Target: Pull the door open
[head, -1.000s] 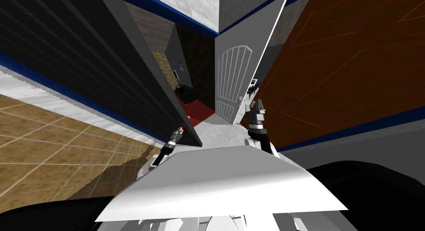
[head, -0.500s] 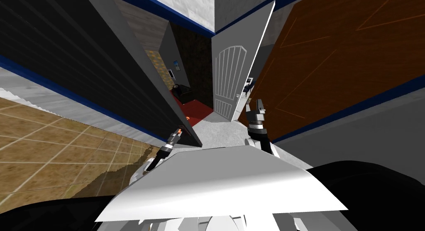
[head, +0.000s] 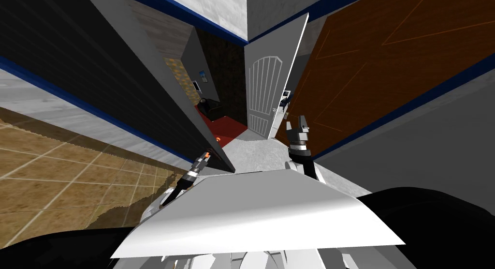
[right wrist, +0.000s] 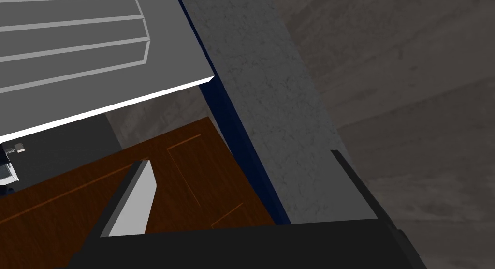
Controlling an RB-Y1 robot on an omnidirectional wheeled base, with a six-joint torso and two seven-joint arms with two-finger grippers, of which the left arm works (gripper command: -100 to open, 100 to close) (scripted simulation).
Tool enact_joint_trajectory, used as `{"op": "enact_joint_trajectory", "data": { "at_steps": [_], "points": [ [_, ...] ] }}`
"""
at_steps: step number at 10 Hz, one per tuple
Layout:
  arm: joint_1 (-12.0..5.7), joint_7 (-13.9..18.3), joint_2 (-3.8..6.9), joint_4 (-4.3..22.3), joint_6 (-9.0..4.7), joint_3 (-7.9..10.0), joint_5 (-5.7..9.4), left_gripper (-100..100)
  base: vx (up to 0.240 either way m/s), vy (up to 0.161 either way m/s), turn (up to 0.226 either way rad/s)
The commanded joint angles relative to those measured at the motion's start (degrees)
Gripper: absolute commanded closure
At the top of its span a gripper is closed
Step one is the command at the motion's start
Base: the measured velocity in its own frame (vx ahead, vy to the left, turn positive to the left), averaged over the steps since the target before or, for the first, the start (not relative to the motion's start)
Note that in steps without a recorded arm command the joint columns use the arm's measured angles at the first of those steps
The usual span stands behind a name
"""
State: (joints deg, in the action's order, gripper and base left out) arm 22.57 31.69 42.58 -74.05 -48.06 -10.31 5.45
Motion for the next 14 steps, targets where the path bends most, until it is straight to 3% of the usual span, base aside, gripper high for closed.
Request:
{"op": "enact_joint_trajectory", "data": {
  "at_steps": [1, 2, 3, 14],
  "points": [
    [0.00, 0.00, 0.00, 0.00, 0.00, 0.00, 0.00, 100, -0.057, 0.016, -0.013],
    [0.36, 0.16, 0.15, 1.04, -2.01, -0.16, -0.27, 100, 0.020, -0.023, -0.015],
    [0.50, 0.21, 0.20, 1.56, -3.01, -0.20, -0.39, 100, 0.038, -0.035, -0.004],
    [1.95, 0.64, 0.82, 6.57, -12.61, -0.52, -1.56, 100, 0.042, -0.030, -0.011]
  ]
}}
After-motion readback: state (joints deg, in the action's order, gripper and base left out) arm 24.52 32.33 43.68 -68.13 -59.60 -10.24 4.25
